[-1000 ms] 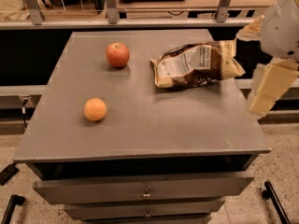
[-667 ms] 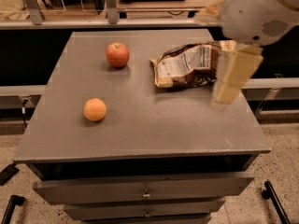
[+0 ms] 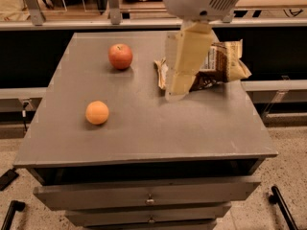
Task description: Pick orange
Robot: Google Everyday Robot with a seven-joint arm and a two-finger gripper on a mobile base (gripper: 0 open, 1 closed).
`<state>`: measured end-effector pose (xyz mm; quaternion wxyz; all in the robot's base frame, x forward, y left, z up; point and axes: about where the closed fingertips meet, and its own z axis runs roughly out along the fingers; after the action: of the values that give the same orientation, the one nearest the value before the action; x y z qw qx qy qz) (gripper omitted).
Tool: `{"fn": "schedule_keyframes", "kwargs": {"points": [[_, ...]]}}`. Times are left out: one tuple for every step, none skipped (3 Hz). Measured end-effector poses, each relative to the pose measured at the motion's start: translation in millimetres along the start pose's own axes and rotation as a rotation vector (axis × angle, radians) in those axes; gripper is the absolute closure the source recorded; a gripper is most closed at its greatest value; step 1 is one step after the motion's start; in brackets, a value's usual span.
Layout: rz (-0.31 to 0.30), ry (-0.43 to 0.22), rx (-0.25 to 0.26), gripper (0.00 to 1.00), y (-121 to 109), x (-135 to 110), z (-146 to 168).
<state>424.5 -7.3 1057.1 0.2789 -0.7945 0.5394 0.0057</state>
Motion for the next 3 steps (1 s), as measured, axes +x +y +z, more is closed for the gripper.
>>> {"fn": "schedule_keyframes", "kwargs": {"points": [[-0.012, 0.004, 0.021, 0.00, 1, -8, -9], [-0.043, -0.018, 0.013, 0.00, -10, -17, 11], [-0.063, -0.035, -0.058, 0.00, -25, -21, 64]]}}
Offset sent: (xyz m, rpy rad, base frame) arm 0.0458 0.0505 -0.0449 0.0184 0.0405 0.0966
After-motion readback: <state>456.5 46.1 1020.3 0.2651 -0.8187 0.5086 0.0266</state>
